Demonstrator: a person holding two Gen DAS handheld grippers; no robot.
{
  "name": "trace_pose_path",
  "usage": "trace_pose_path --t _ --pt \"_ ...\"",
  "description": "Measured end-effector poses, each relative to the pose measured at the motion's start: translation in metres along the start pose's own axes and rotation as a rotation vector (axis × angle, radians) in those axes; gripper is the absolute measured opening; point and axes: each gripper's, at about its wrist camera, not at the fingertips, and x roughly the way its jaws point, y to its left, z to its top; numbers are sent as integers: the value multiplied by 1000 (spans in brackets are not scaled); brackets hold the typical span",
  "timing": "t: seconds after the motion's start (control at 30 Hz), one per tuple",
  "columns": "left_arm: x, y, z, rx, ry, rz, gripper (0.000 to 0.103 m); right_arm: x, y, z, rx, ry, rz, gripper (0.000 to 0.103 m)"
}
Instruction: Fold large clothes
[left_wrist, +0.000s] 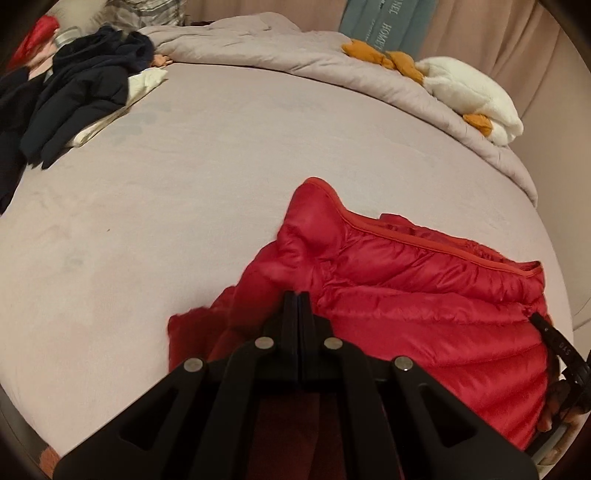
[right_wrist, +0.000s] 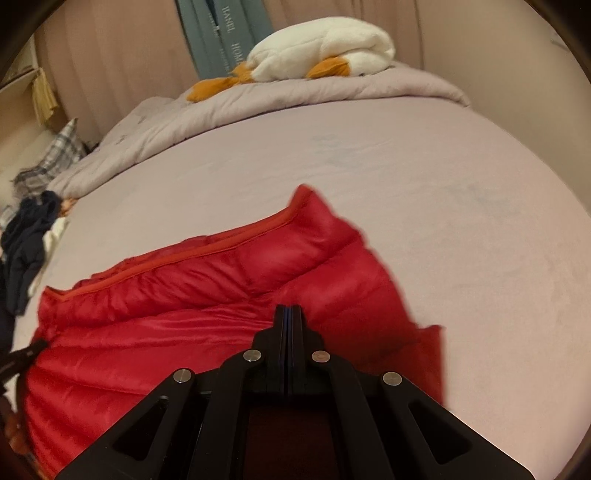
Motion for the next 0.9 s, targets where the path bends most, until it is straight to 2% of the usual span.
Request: trace_pose_path --t 0.1,0.2,0.4,0.5,0.7,0.87,0.9 --pt "-13 -3 -6 8 -19 4 4 -7 -7 -1 21 -9 -6 0" --pt "-30 -7 -15 5 -41 -13 12 -18 -13 -3 34 -33 -39 0" --pt "-49 -13 -31 -5 -40 -61 13 -42 -18 -5 40 -60 -58 0" --pt "-57 -16 -38 -18 -31 -92 15 -57 -21 -8 34 -102 -82 0" --pt "-86 -26 -54 -17 -73 -148 37 -79 -26 -13 40 -129 -43 0" --pt "-105 -27 -62 -22 -88 -205 42 -97 -23 -17 14 -155 34 0" --pt "-108 -26 -64 -31 -101 -209 51 -103 -21 -19 1 -168 36 0"
